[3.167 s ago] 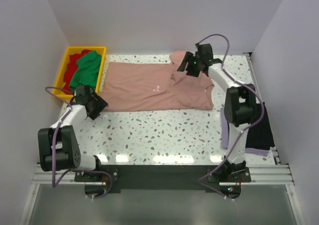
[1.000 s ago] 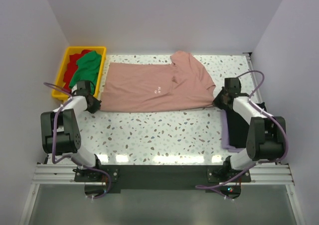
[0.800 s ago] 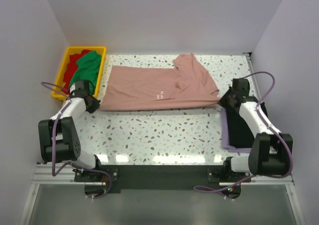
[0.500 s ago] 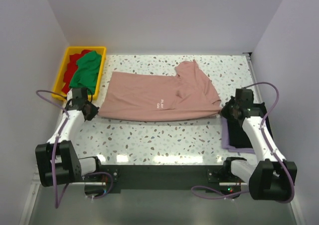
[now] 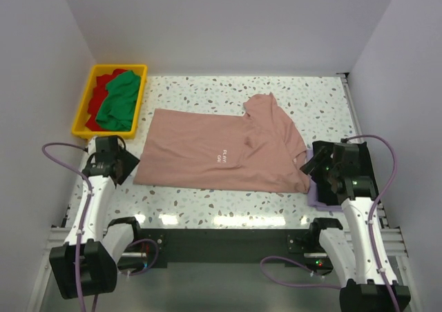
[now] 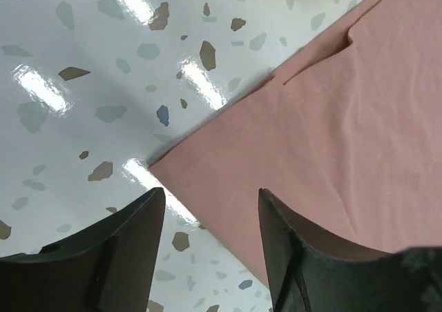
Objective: Fold and stack the t-shirts
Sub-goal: Fold the tshirt
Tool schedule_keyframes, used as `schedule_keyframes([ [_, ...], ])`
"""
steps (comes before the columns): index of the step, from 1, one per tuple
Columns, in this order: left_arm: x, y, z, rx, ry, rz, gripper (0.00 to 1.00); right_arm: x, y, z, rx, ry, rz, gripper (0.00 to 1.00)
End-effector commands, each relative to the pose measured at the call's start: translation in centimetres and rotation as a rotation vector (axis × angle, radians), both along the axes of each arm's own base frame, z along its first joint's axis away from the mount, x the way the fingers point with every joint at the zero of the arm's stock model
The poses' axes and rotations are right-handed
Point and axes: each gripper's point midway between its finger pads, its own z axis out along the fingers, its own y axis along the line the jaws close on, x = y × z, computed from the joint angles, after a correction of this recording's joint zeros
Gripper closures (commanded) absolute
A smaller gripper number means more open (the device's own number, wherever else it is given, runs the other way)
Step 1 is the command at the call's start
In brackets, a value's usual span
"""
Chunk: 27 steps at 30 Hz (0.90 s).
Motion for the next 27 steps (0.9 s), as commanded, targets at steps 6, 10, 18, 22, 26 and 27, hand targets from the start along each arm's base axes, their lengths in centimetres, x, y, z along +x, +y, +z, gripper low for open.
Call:
schedule_keyframes([
  [6, 5.6, -1.4, 5.6, 0.028, -0.176, -0.185, 0.52, 3.9, 2.8, 2.6, 0.056, -0.095, 0.171, 0.41],
  [10, 8.1, -2.3, 4.5, 0.047, -0.140, -0.216, 0.56, 6.5, 5.1, 3.0, -0.053, -0.083, 0.245, 0.41],
  [18, 11.3, -4.2, 1.3, 0.129, -0.025, -0.226, 0.62, 11.2, 8.1, 1.9, -0.084, -0.085, 0.341, 0.44],
  [22, 11.9, -3.9, -0.1, 0.150, 0.015, -0.217, 0.62, 12.1, 8.9, 0.6, -0.086, -0.084, 0.372, 0.44],
  [26, 11.5, -4.0, -2.1, 0.153, 0.068, -0.226, 0.62, 12.5, 9.4, -2.0, -0.085, -0.037, 0.391, 0.44],
  [27, 11.4, -3.8, -2.6, 0.160, 0.076, -0.218, 0.62, 13.0, 9.5, -2.3, -0.091, -0.045, 0.389, 0.44],
])
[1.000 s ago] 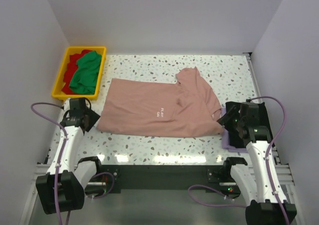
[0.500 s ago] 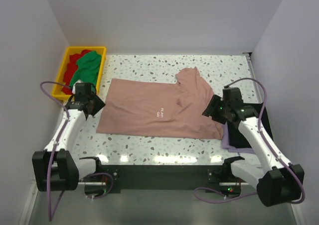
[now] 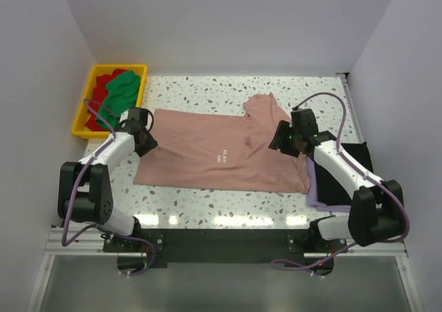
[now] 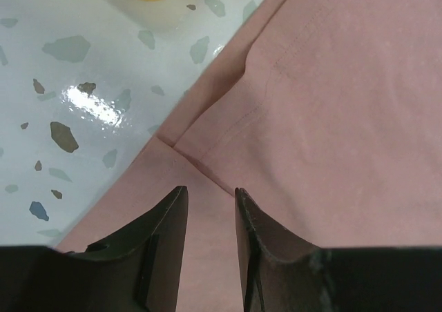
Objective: Fold and stack the t-shirts
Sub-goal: Fold the tshirt
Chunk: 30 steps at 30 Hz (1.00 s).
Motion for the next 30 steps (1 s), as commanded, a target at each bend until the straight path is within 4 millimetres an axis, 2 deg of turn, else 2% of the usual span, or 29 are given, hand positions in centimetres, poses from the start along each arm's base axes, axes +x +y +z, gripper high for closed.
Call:
schedule_keyframes([
  [1, 1.6, 0.6, 0.4, 0.038, -0.055, 0.024, 0.62, 2.3, 0.4, -0.9, -0.017, -0.045, 0.018, 0.44],
  [3, 2.5, 0.3, 0.7, 0.028, -0.081, 0.016, 0.62, 3.3, 0.5, -0.8, -0.026, -0.057, 0.012, 0.44],
  [4, 3.8, 0.1, 1.8, 0.028, -0.116, -0.003, 0.62, 4.5, 0.6, -0.6, -0.036, -0.062, 0.011, 0.44],
  [6, 5.2, -0.1, 2.7, 0.028, -0.142, -0.019, 0.61, 5.5, 0.7, -0.4, -0.043, -0.063, 0.010, 0.44],
  [7, 6.6, -0.1, 4.2, 0.031, -0.182, -0.029, 0.61, 6.4, 0.3, -0.2, -0.061, -0.072, -0.007, 0.44],
  [9, 8.6, -0.2, 5.0, 0.043, -0.221, -0.043, 0.59, 9.2, 0.2, 0.7, -0.056, -0.111, -0.024, 0.44],
  [10, 10.2, -0.2, 6.6, 0.058, -0.262, -0.057, 0.57, 10.1, 0.1, 1.0, -0.051, -0.127, -0.032, 0.44],
  [11, 11.3, -0.2, 6.0, 0.066, -0.256, -0.064, 0.56, 11.7, 0.1, 1.1, -0.045, -0.133, -0.036, 0.44],
  [12, 13.1, -0.3, 7.5, 0.074, -0.293, -0.075, 0.55, 13.0, -0.4, 1.5, -0.042, -0.155, -0.050, 0.44],
  [13, 14.1, -0.2, 7.6, 0.100, -0.293, -0.097, 0.55, 13.9, -0.7, 1.4, -0.037, -0.160, -0.057, 0.44],
  [14, 14.7, -0.1, 5.7, 0.110, -0.238, -0.103, 0.54, 15.6, -1.1, 1.4, -0.033, -0.173, -0.074, 0.44],
  [15, 16.3, -0.1, 6.9, 0.128, -0.265, -0.120, 0.53, 16.5, -0.8, 1.4, -0.010, -0.183, -0.061, 0.44],
  [16, 17.0, -0.1, 6.6, 0.136, -0.257, -0.132, 0.53, 17.9, -0.6, 2.7, 0.001, -0.218, -0.062, 0.44],
  [17, 17.7, -0.1, 4.8, 0.145, -0.219, -0.142, 0.53, 18.6, -0.7, 2.8, 0.008, -0.222, -0.059, 0.44],
  [18, 19.1, 0.0, 5.6, 0.162, -0.241, -0.147, 0.53, 19.2, -0.5, 1.7, 0.007, -0.205, -0.054, 0.44],
  [19, 19.5, 0.1, 3.8, 0.168, -0.203, -0.153, 0.53, 20.3, -0.4, 2.8, 0.011, -0.235, -0.051, 0.44],
  [20, 20.0, 0.1, 3.3, 0.173, -0.194, -0.157, 0.53, 20.8, -0.4, 2.8, 0.003, -0.241, -0.044, 0.44],
  [21, 21.1, 0.0, 3.9, 0.174, -0.208, -0.157, 0.53, 21.3, -0.4, 2.2, -0.002, -0.231, -0.038, 0.44],
  [22, 21.2, -0.1, 2.1, 0.174, -0.169, -0.163, 0.53, 22.2, -0.4, 3.0, -0.005, -0.252, -0.038, 0.44],
  [24, 21.9, -0.2, 1.7, 0.163, -0.167, -0.157, 0.54, 22.8, -0.8, 2.3, -0.023, -0.238, -0.037, 0.44],
  [25, 21.9, -0.2, 0.7, 0.161, -0.148, -0.152, 0.54, 23.3, -1.0, 2.9, -0.024, -0.252, -0.040, 0.44],
  [30, 22.4, -0.4, -0.9, 0.147, -0.128, -0.140, 0.55, 24.5, -1.7, 2.6, -0.038, -0.259, -0.031, 0.44],
])
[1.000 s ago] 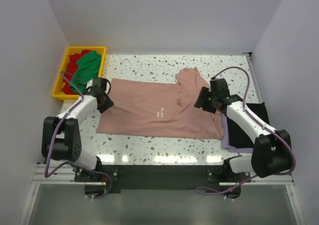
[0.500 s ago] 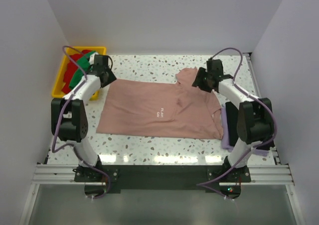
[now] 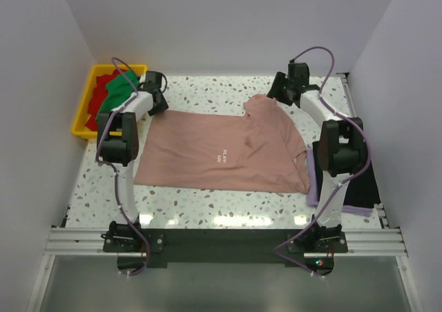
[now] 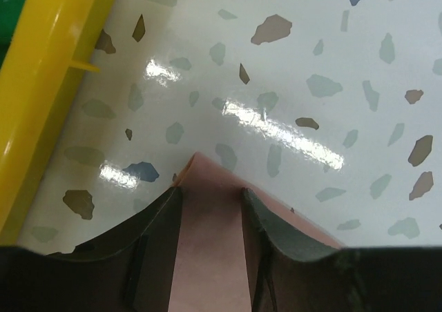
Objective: Fold and stack the t-shirts
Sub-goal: Fold the tshirt
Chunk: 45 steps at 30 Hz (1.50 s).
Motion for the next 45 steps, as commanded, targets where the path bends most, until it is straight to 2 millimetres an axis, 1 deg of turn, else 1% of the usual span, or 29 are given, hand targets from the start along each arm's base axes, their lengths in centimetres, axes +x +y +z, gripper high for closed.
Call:
schedule_keyframes([
  [1, 1.6, 0.0, 1.6, 0.012, -0.045, 0.007, 0.56, 2.1, -0.7, 1.9, -0.022, -0.063, 0.023, 0.44],
  [3, 1.5, 0.2, 1.3, 0.019, -0.041, 0.019, 0.58, 2.3, -0.8, 1.4, -0.032, -0.048, 0.033, 0.43],
  [4, 1.4, 0.3, 1.1, 0.022, -0.036, 0.021, 0.59, 2.8, -0.5, 1.8, -0.027, -0.057, 0.047, 0.43],
  [6, 1.5, 0.4, 1.3, 0.024, -0.043, 0.030, 0.64, 3.1, -0.2, 0.5, -0.033, -0.032, 0.073, 0.43],
  [7, 1.6, 0.4, 1.4, 0.024, -0.047, 0.029, 0.67, 3.7, -0.1, 0.9, -0.034, -0.045, 0.081, 0.43],
  [8, 1.7, 0.5, 1.4, 0.023, -0.049, 0.032, 0.71, 3.7, -0.2, -0.4, -0.051, -0.017, 0.092, 0.43],
  [9, 1.7, 0.4, 1.4, 0.023, -0.050, 0.030, 0.74, 4.1, -0.3, -0.7, -0.059, -0.015, 0.094, 0.43],
  [10, 1.8, 0.4, 1.7, 0.023, -0.056, 0.029, 0.79, 4.8, -0.3, -0.1, -0.067, -0.033, 0.099, 0.43],
  [11, 1.9, 0.3, 1.7, 0.022, -0.057, 0.026, 0.81, 4.8, -0.6, -1.8, -0.084, 0.003, 0.106, 0.43],
  [12, 2.0, 0.3, 1.8, 0.022, -0.059, 0.023, 0.84, 5.2, -0.7, -2.1, -0.094, 0.008, 0.106, 0.43],
  [13, 2.0, 0.3, 1.7, 0.021, -0.058, 0.022, 0.86, 6.0, -0.7, -1.4, -0.103, -0.012, 0.106, 0.43],
  [14, 2.1, 0.2, 1.7, 0.018, -0.059, 0.018, 0.90, 6.1, -1.1, -1.9, -0.127, 0.000, 0.101, 0.43],
  [15, 2.1, 0.2, 1.7, 0.018, -0.058, 0.016, 0.92, 6.4, -1.3, -3.2, -0.142, 0.024, 0.098, 0.43],
  [16, 2.1, 0.1, 1.6, 0.018, -0.058, 0.014, 0.93, 6.9, -1.4, -2.7, -0.150, 0.010, 0.093, 0.43],
  [18, 2.1, 0.1, 1.5, 0.018, -0.054, 0.011, 0.95, 7.0, -2.1, -3.3, -0.180, 0.027, 0.078, 0.43],
  [23, 2.2, 0.0, 1.5, 0.012, -0.055, 0.006, 1.00, 6.8, -2.1, -4.0, -0.186, 0.028, 0.084, 0.44],
  [26, 2.3, -0.1, 1.6, 0.011, -0.057, 0.003, 1.00, 6.7, -2.0, -4.5, -0.184, 0.039, 0.083, 0.50],
  [27, 2.4, -0.1, 1.7, 0.011, -0.059, 0.003, 1.00, 6.7, -2.0, -4.6, -0.183, 0.039, 0.082, 0.56],
  [29, 2.4, -0.1, 1.8, 0.008, -0.062, 0.003, 1.00, 6.6, -2.0, -4.7, -0.174, 0.041, 0.081, 0.64],
  [30, 2.4, -0.2, 1.8, 0.007, -0.062, 0.002, 1.00, 6.5, -1.8, -4.6, -0.170, 0.041, 0.084, 0.69],
  [31, 2.4, -0.1, 1.8, 0.006, -0.061, 0.005, 1.00, 6.5, -1.9, -4.6, -0.168, 0.041, 0.085, 0.72],
  [32, 2.4, -0.2, 1.8, 0.005, -0.061, 0.004, 1.00, 6.6, -1.9, -4.4, -0.165, 0.037, 0.083, 0.76],
  [33, 2.5, -0.1, 1.8, 0.005, -0.064, 0.006, 1.00, 6.6, -1.8, -4.2, -0.163, 0.036, 0.083, 0.82],
  [36, 2.6, 0.0, 2.1, 0.006, -0.071, 0.009, 1.00, 6.8, -1.9, -3.1, -0.158, 0.016, 0.072, 0.94],
  [38, 2.6, 0.0, 2.3, 0.004, -0.074, 0.007, 1.00, 7.0, -2.2, -2.4, -0.146, 0.003, 0.059, 1.00],
  [42, 2.5, 0.3, 2.5, 0.003, -0.073, 0.016, 1.00, 7.3, -2.5, -1.0, -0.126, -0.025, 0.039, 1.00],
  [43, 2.4, 0.5, 2.5, 0.007, -0.070, 0.021, 0.86, 7.3, -2.7, -0.7, -0.122, -0.031, 0.038, 1.00],
  [45, 2.3, 0.8, 2.7, 0.021, -0.070, 0.037, 0.73, 7.4, -2.6, -0.2, -0.119, -0.043, 0.037, 1.00],
])
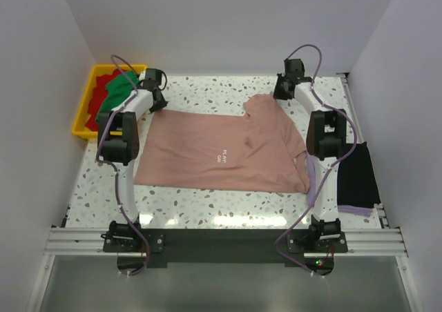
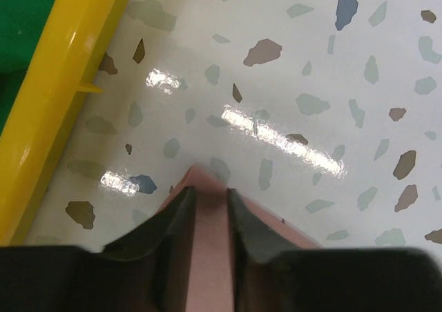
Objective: Fold and stack the t-shirts
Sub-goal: Fold the tshirt
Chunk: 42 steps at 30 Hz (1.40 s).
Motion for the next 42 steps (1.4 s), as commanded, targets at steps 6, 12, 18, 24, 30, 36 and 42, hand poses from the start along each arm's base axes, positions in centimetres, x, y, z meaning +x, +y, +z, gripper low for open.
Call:
schedule_keyframes([
  [6, 1.1, 1.3, 1.7, 0.043, -0.029, 0.055, 0.56, 1.1, -0.1, 6.5, 0.050, -0.138, -0.013, 1.00],
  [12, 1.1, 1.2, 0.2, 0.034, -0.003, 0.059, 0.58, 1.0, -0.1, 7.1, 0.049, -0.147, -0.013, 1.00],
  [18, 1.0, 0.9, -1.1, 0.022, 0.018, 0.056, 0.62, 0.9, -0.4, 6.9, 0.046, -0.142, -0.013, 1.00],
  [24, 1.0, 0.9, -1.1, 0.012, 0.014, 0.057, 0.88, 1.0, -0.6, 6.8, 0.055, -0.142, -0.015, 1.00],
  [30, 1.6, 1.4, 1.1, 0.026, -0.035, 0.068, 1.00, 1.5, -1.5, 8.0, 0.085, -0.173, -0.044, 1.00],
  [36, 2.6, 2.1, 4.1, 0.029, -0.115, 0.071, 1.00, 2.1, -3.6, 10.7, 0.191, -0.245, -0.086, 1.00],
  [42, 3.5, 2.8, 6.1, 0.017, -0.174, 0.058, 1.00, 2.2, -3.0, 13.5, 0.233, -0.305, -0.059, 1.00],
])
